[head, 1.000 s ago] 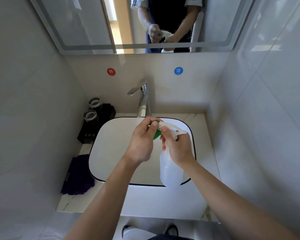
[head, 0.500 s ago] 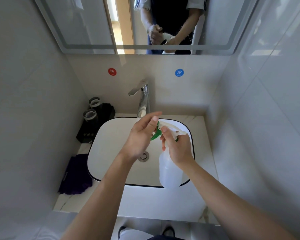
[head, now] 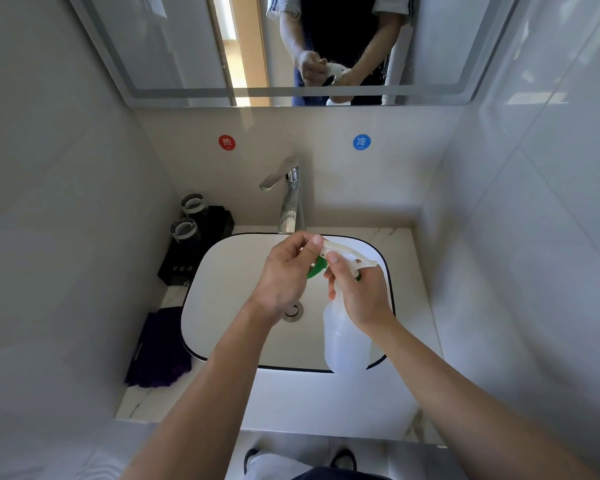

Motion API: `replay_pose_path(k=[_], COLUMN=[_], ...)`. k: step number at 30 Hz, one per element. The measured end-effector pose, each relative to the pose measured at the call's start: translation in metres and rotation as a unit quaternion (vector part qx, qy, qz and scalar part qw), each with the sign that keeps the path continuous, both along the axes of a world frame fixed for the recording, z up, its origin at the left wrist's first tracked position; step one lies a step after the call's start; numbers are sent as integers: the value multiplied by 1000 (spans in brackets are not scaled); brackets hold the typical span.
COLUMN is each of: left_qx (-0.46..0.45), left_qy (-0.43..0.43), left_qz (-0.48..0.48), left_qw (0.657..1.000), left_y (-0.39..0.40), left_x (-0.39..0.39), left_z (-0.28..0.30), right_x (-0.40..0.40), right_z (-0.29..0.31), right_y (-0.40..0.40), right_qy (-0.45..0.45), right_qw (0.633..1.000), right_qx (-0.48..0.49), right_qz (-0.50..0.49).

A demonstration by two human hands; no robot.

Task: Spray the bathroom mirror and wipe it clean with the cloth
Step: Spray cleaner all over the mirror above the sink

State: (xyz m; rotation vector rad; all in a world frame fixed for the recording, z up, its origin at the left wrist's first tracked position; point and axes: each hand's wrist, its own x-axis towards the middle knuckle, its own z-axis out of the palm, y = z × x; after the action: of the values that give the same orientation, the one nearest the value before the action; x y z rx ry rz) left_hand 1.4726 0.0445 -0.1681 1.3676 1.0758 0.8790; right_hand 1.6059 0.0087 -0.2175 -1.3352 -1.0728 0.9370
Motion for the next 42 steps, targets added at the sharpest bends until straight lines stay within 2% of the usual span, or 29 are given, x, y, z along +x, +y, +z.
replay_pose_path(k=[5,9,13,20,25,27,29,31,33,36,39,42], left_qx=[-20,-45,-112,-155,-138,-138,-113,-80,-58,-24,35,90], left_qy=[14,76,102,153,183,192,222,252,281,351,419,440], left_qz=[-6,36,61,-65,-128,-125,-116,-120,-141,-183,-177,-164], left_qw=[1000,995,987,974,965,964,962,957,947,918,890,878], left_y=[0,-8,-21,-38,-47,-50,-49,-45,-40,-38,-34,-27], left_x=[-5,-18,-30,-38,-36,-38,-43,-53,-61,-64,-62,-56], left_z=[2,-14,-40,-66,-88,-92,-90,-83,-71,-46,-21,7], right_x=[7,14,11,-10,-13,-11,-3,6,9,-3,-15,-13], right_z=[4,16,19,20,19,21,19,15,10,12,32,54], right_y=[-3,-7,-4,1,14,17,21,22,17,12,13,16], right_qy=[-5,7,6,11,23,61,162,287,356,403,439,414], right_qw=[998,996,991,995,995,992,977,939,906,881,869,888], right_qx=[-33,-59,-81,-71,-99,-109,-127,-154,-176,-170,-136,-94], right_qz=[45,64,102,73,18,-7,-60,-114,-148,-182,-184,-177])
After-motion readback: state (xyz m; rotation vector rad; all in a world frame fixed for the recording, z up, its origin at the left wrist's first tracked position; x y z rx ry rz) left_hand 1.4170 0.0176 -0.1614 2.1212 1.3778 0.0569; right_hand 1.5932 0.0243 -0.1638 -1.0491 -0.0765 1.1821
